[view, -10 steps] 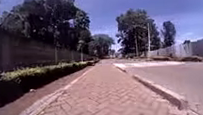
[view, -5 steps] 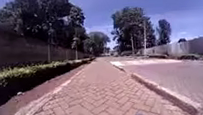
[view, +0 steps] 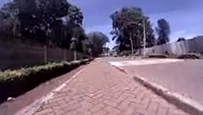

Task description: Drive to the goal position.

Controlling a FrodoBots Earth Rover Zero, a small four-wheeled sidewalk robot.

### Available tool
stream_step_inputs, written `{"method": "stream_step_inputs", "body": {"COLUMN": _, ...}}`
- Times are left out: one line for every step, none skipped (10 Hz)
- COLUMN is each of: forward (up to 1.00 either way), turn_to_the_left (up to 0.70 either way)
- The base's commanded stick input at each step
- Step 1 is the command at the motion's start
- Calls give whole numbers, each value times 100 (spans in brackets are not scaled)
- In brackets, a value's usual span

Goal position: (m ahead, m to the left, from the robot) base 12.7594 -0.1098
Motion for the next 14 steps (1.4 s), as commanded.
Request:
{"method": "stream_step_inputs", "body": {"forward": 70, "turn_to_the_left": 0}}
{"method": "stream_step_inputs", "body": {"forward": 70, "turn_to_the_left": 0}}
{"method": "stream_step_inputs", "body": {"forward": 70, "turn_to_the_left": 0}}
{"method": "stream_step_inputs", "body": {"forward": 70, "turn_to_the_left": 0}}
{"method": "stream_step_inputs", "body": {"forward": 70, "turn_to_the_left": 0}}
{"method": "stream_step_inputs", "body": {"forward": 70, "turn_to_the_left": 0}}
{"method": "stream_step_inputs", "body": {"forward": 70, "turn_to_the_left": 0}}
{"method": "stream_step_inputs", "body": {"forward": 70, "turn_to_the_left": 0}}
{"method": "stream_step_inputs", "body": {"forward": 70, "turn_to_the_left": 0}}
{"method": "stream_step_inputs", "body": {"forward": 70, "turn_to_the_left": 0}}
{"method": "stream_step_inputs", "body": {"forward": 70, "turn_to_the_left": -17}}
{"method": "stream_step_inputs", "body": {"forward": 70, "turn_to_the_left": -33}}
{"method": "stream_step_inputs", "body": {"forward": 70, "turn_to_the_left": -35}}
{"method": "stream_step_inputs", "body": {"forward": 70, "turn_to_the_left": -35}}
